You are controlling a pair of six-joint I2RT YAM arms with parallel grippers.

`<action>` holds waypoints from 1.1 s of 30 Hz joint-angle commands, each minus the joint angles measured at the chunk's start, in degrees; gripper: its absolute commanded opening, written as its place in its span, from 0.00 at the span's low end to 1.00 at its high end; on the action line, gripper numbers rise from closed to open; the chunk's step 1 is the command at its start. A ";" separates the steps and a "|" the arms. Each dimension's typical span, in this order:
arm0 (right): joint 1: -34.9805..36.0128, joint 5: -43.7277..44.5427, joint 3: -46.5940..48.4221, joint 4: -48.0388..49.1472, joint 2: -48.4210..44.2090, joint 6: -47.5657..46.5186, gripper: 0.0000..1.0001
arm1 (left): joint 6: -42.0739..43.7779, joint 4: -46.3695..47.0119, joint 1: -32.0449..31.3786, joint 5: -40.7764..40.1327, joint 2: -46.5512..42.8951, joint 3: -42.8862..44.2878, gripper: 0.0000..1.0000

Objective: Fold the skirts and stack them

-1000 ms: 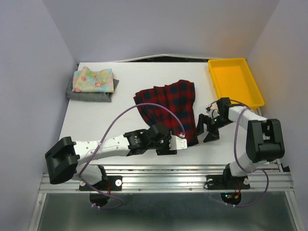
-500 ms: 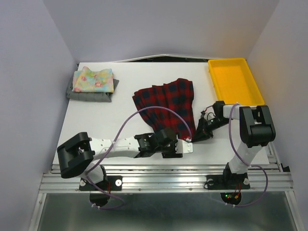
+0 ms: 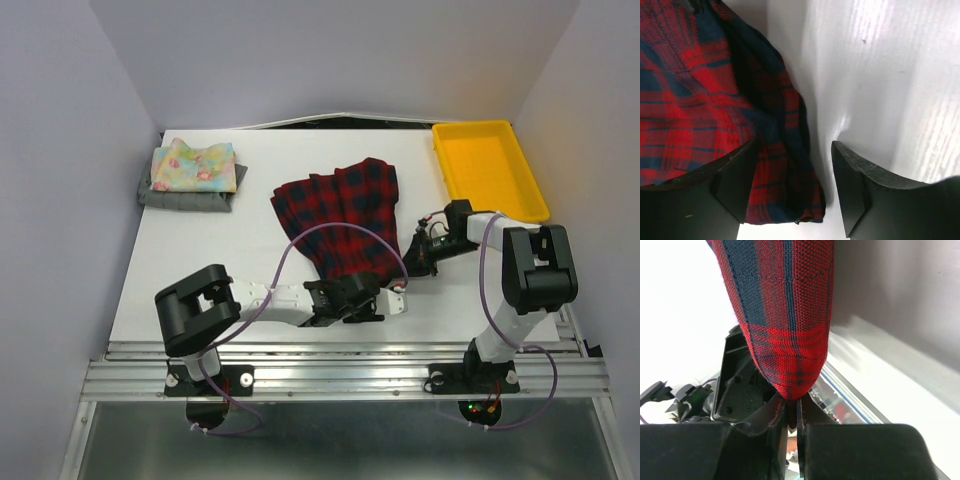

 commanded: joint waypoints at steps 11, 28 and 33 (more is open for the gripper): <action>0.02 0.97 2.01 -2.51 -0.45 -0.26 0.01 | -5.21 0.81 -0.01 2.51 -18.26 -0.27 0.76; 0.02 -2.01 2.89 -1.11 -2.20 2.98 0.01 | -6.09 -10.71 8.34 25.36 -0.61 10.21 0.81; 0.02 -6.05 3.59 1.17 -2.56 7.37 0.01 | -6.00 -10.64 8.43 19.32 2.73 8.71 0.81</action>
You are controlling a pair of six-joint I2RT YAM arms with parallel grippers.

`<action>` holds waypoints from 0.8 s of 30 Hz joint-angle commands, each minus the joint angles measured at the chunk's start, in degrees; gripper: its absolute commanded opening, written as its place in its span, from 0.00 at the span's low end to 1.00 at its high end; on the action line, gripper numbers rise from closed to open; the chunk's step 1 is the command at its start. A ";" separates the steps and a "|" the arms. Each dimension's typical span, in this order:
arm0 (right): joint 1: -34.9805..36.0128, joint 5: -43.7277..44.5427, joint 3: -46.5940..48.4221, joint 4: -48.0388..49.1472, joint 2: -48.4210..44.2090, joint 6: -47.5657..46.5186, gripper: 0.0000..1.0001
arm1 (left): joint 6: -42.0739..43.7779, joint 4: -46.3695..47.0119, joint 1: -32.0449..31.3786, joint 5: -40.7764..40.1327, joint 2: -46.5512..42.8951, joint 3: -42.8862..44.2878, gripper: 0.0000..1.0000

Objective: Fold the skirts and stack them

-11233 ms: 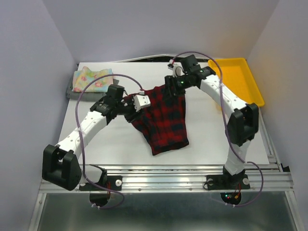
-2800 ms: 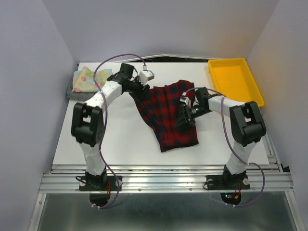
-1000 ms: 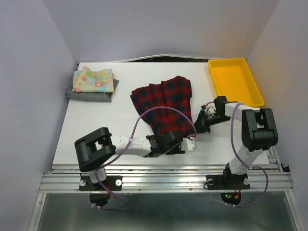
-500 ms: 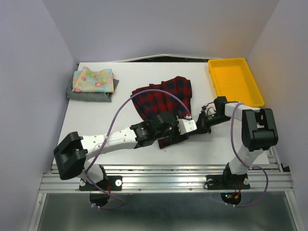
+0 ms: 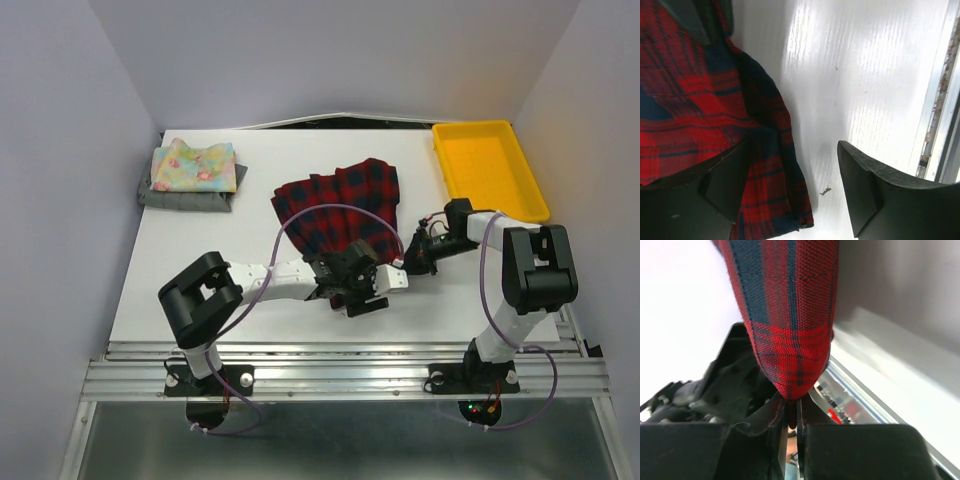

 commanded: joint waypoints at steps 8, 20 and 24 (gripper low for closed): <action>0.02 -11.99 1.18 5.33 -3.52 11.18 0.01 | -3.31 2.98 0.02 -12.22 4.68 0.04 0.75; 0.02 -14.20 1.17 5.86 -3.61 12.77 0.01 | -4.81 3.69 0.37 -19.53 7.06 -0.14 0.21; 0.02 -12.70 3.37 5.68 -3.00 11.89 0.01 | -3.58 -0.52 0.46 -18.12 3.29 -0.67 0.01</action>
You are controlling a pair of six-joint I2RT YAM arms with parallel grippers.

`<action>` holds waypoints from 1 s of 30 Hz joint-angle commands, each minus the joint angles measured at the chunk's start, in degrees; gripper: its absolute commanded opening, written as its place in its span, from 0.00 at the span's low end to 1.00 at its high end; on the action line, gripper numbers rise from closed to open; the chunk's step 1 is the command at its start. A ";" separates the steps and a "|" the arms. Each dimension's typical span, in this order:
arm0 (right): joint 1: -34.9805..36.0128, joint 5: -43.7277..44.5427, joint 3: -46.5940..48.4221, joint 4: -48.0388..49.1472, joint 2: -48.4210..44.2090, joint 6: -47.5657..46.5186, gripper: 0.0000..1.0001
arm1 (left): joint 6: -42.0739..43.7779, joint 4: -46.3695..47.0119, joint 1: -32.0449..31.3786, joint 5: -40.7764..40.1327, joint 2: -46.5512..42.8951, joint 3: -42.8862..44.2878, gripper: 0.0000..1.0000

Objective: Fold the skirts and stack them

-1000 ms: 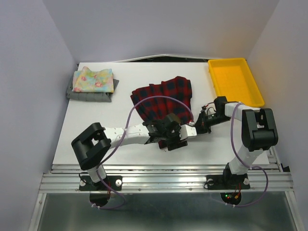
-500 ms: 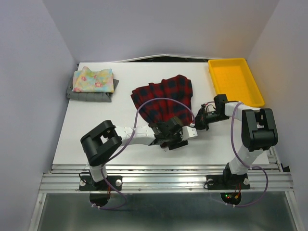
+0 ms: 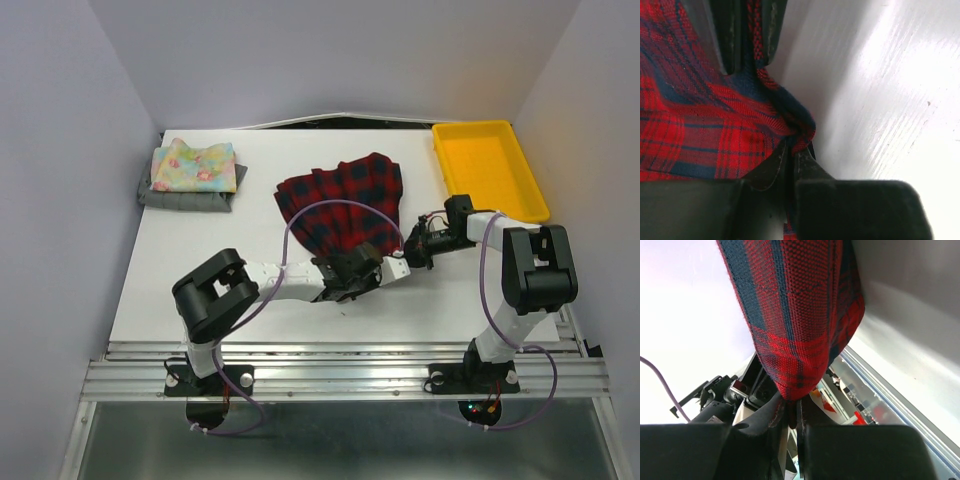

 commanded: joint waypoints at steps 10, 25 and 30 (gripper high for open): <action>-0.59 8.12 22.02 -15.70 0.03 -22.79 0.74 | 3.83 -22.92 1.09 3.46 -11.15 -1.33 0.00; 2.39 20.18 58.18 -9.30 20.41 -32.04 0.76 | 13.23 -47.37 0.56 16.47 -15.37 8.60 0.00; 6.35 22.38 66.71 -7.80 29.91 -39.58 0.76 | 14.82 -52.82 0.48 18.84 -14.76 13.08 0.00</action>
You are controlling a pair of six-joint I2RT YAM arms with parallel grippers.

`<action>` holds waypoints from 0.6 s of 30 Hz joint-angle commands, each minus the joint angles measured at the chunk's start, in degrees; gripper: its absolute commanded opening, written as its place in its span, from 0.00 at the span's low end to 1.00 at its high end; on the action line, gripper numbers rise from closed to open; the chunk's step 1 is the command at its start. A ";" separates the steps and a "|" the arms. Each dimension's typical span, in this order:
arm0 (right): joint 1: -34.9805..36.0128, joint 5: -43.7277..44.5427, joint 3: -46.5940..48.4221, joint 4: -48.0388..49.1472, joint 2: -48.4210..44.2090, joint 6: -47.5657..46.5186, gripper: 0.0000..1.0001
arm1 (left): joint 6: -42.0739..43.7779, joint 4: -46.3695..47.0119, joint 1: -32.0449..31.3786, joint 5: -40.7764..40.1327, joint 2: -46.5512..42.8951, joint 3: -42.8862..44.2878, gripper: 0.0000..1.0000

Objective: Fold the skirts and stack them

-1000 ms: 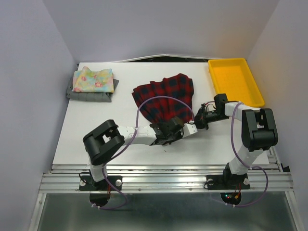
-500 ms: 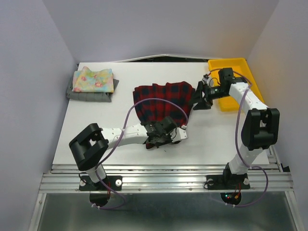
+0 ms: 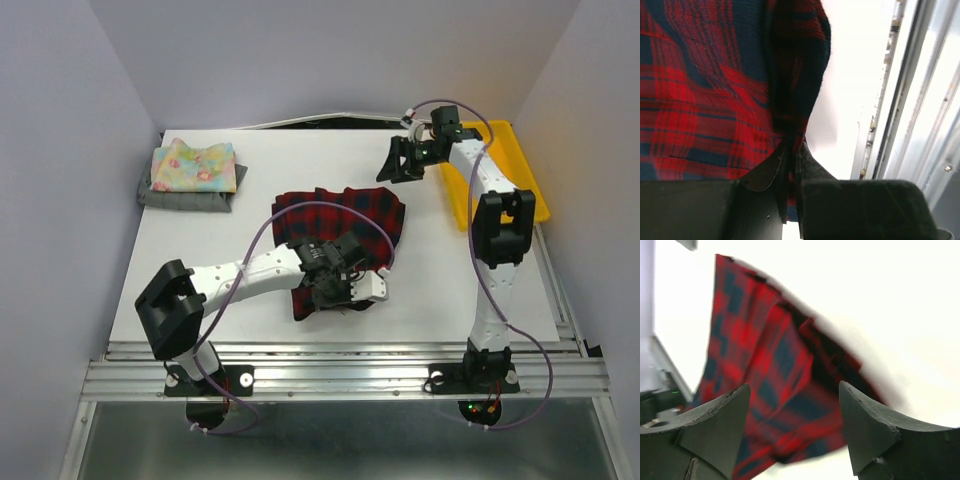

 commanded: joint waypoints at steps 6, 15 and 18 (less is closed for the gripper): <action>9.76 0.34 6.56 3.66 9.07 -14.88 0.78 | 4.40 -14.04 -0.46 7.60 -0.48 11.44 0.00; 14.08 -5.19 -2.58 0.14 8.46 -23.42 0.51 | 7.04 -23.89 4.00 9.89 5.49 29.19 0.00; 14.69 -8.26 -6.80 -0.47 7.32 -25.44 0.39 | 9.57 -23.98 5.42 7.18 6.38 32.28 0.00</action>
